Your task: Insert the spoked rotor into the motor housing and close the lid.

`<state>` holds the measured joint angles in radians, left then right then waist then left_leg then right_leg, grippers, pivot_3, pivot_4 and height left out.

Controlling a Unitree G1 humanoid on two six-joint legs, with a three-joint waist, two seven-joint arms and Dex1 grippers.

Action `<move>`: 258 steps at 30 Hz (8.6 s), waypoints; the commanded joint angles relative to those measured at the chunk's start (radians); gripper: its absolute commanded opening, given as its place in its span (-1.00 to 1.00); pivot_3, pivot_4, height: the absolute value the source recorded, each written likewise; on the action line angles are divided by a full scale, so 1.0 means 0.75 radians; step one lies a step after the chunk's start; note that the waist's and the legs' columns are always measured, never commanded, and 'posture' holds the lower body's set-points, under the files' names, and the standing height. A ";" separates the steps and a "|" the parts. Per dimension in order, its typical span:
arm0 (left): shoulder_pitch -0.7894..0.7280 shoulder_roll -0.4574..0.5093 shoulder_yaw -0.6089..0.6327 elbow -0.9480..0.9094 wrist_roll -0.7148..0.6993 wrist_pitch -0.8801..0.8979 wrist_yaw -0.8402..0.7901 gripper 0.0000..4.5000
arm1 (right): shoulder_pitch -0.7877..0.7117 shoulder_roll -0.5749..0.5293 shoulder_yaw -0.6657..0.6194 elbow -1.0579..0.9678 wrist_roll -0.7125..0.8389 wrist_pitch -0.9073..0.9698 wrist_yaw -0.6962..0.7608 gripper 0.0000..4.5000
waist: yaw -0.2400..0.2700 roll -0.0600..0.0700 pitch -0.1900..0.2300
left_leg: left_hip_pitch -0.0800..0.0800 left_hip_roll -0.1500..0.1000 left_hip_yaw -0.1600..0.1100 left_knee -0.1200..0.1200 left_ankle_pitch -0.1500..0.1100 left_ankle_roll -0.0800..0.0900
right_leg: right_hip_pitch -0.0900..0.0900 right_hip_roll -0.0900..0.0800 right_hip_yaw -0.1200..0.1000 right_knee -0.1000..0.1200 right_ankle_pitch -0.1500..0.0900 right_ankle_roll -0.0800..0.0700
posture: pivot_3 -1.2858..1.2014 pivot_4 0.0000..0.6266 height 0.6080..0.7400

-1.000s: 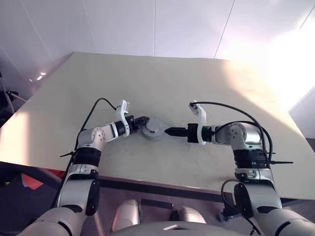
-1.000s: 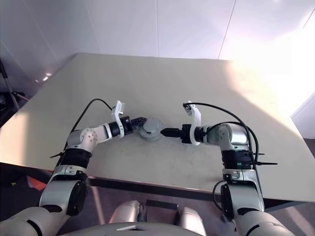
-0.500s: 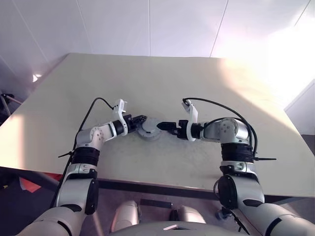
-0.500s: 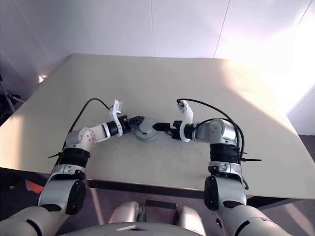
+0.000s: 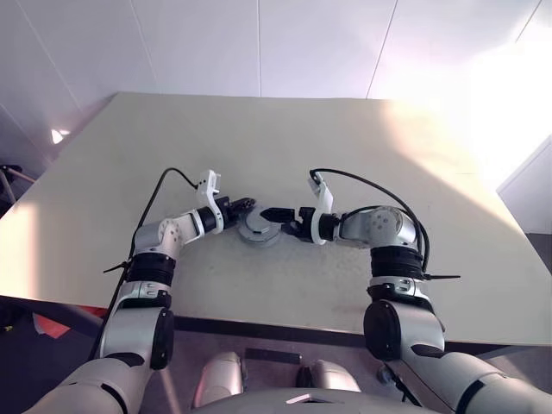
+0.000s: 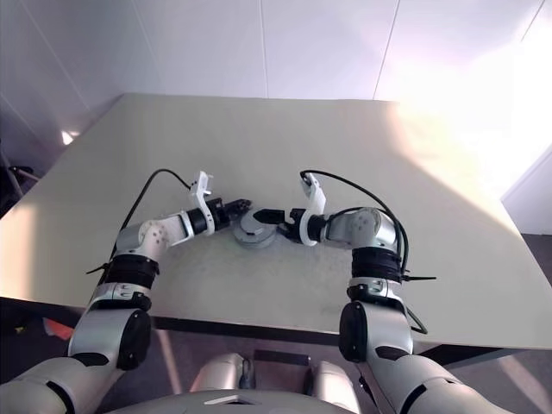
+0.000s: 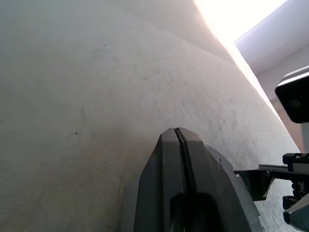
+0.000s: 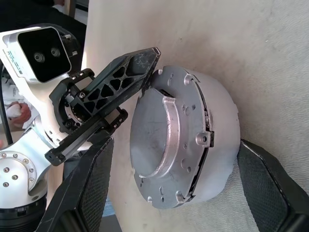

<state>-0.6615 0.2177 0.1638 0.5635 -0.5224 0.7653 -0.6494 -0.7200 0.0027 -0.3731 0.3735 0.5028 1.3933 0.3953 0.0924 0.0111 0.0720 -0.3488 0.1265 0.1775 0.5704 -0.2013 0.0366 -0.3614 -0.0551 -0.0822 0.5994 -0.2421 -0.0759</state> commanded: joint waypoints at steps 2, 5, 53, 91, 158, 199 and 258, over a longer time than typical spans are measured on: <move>-0.040 0.009 0.017 0.033 0.016 -0.029 0.009 -1.00 | -0.020 0.074 0.029 0.035 0.049 0.024 -0.012 0.99 | 0.000 0.000 0.000 | 0.000 0.000 0.000 0.000 0.000 0.000 | -0.001 0.000 0.000 0.001 -0.001 0.000 | 0.03 -1.00 1.00; -0.047 0.010 0.018 0.044 0.016 -0.037 0.010 -1.00 | -0.018 0.087 0.045 0.028 0.055 0.038 -0.012 0.99 | 0.001 0.000 0.000 | -0.002 0.000 0.000 -0.001 0.000 0.000 | -0.004 0.000 0.000 0.001 0.000 -0.005 | 0.03 -1.00 1.00; 0.209 -0.071 0.265 -0.195 -0.223 -0.059 0.016 -0.60 | -0.469 0.011 -0.560 0.357 0.426 -0.406 -0.476 -0.08 | 0.047 -0.001 0.002 | -0.054 0.005 0.000 0.021 -0.001 0.007 | -0.057 0.000 -0.004 0.032 0.001 -0.009 | 0.03 -1.00 1.00; 0.005 -0.168 0.575 0.059 -0.714 0.325 0.176 0.79 | -0.363 0.110 -0.387 0.192 0.526 -0.225 -0.536 -0.08 | 0.045 -0.001 0.002 | -0.059 0.006 -0.001 0.035 -0.005 0.004 | -0.054 -0.001 -0.004 0.033 0.005 -0.004 | 0.03 -1.00 1.00; -0.135 -0.176 0.534 0.273 -0.596 0.143 0.108 0.09 | -0.363 0.040 -0.281 0.260 0.524 -0.315 -0.470 -0.08 | 0.050 -0.002 0.002 | -0.055 0.006 -0.001 0.037 -0.004 0.004 | -0.050 -0.001 -0.004 0.034 0.005 -0.003 | 0.03 -1.00 1.00; -0.045 0.064 0.729 0.333 -0.440 -0.360 0.251 0.09 | -0.344 -0.017 -0.068 0.380 0.159 -0.764 -0.448 0.83 | 0.047 -0.003 0.002 | -0.055 0.005 -0.001 0.039 -0.004 0.006 | -0.049 -0.002 -0.004 0.035 0.005 -0.003 | 0.03 -1.00 1.00; 0.288 0.127 -0.234 -0.437 0.270 -0.628 -0.136 0.92 | 0.077 -0.627 0.691 -0.016 -0.543 -1.513 0.510 0.84 | 0.042 -0.008 0.003 | -0.041 0.008 -0.002 0.059 -0.008 0.013 | -0.031 -0.001 -0.003 0.042 0.005 -0.008 | 0.03 -1.00 1.00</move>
<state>-0.4273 0.3129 -0.0137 0.2588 -0.3258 0.3096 -0.7506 -0.6413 -0.4686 0.1600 0.3726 0.0996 0.2820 0.7813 0.1236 0.0051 0.0740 -0.3798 0.1325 0.1758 0.6146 -0.2076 0.0461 -0.3845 -0.0559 -0.0844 0.6313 -0.2380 -0.0816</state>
